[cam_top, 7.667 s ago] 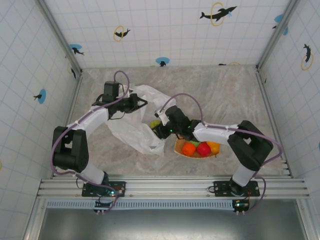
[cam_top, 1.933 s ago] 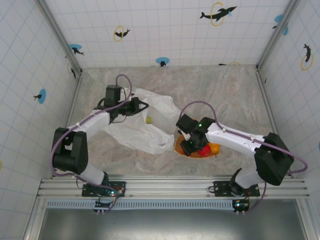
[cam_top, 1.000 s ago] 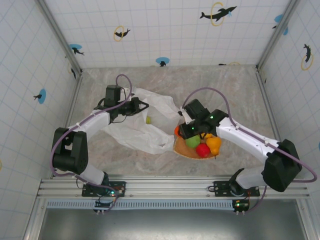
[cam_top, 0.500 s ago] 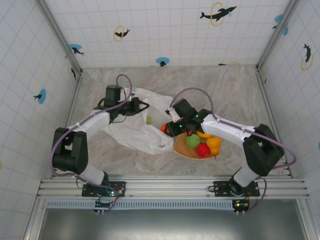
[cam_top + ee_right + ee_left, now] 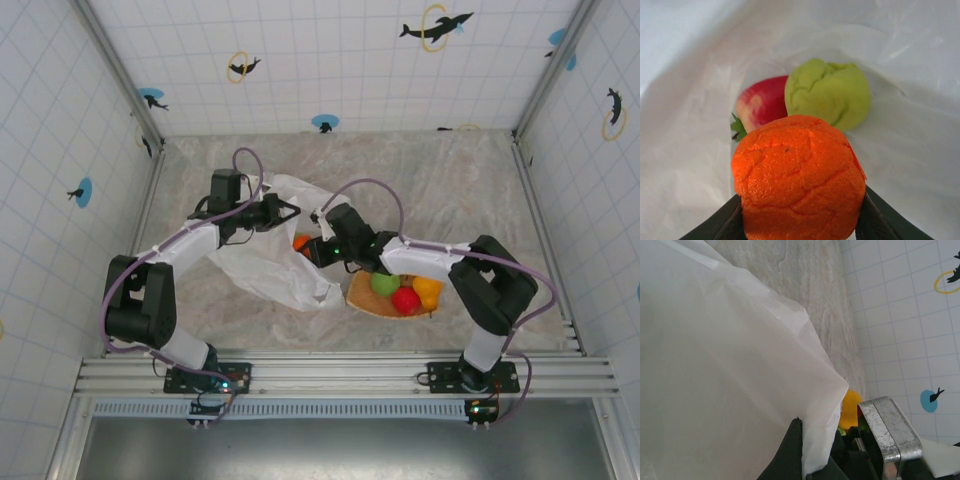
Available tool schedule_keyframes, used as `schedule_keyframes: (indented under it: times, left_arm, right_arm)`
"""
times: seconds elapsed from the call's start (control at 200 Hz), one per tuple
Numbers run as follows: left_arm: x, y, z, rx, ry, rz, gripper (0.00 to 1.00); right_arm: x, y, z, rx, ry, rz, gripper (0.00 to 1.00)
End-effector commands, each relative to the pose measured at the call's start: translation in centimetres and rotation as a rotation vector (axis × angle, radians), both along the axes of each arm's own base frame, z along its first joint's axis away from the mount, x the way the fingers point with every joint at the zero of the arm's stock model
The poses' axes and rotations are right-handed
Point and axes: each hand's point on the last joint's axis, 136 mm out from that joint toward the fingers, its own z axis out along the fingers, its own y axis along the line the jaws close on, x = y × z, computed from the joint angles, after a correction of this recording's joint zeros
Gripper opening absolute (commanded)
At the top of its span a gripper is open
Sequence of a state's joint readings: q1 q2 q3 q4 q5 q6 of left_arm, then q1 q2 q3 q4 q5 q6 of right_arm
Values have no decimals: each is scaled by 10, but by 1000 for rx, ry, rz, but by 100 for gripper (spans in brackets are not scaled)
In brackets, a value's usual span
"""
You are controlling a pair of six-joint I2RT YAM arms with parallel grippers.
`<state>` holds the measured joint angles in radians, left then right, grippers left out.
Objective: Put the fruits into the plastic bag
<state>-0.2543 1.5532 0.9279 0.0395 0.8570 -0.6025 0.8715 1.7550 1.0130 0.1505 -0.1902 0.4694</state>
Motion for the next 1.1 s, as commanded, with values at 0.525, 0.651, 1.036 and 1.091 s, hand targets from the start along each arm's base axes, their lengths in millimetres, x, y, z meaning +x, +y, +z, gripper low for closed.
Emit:
schedule_keyframes:
  times: [0.525, 0.651, 1.036, 1.091]
  left_arm:
    - [0, 3, 12, -1, -44, 12, 0]
    - [0, 3, 12, 0, -47, 11, 0]
    - [7, 13, 6, 50, -51, 54, 0]
    - [9, 17, 5, 59, -52, 73, 0]
  right_arm:
    - [0, 38, -6, 203, 73, -81, 69]
    - [-3, 27, -4, 162, 48, -72, 76]
    - [-15, -20, 6, -33, -38, -69, 76]
    - [-17, -27, 11, -63, -58, -64, 75]
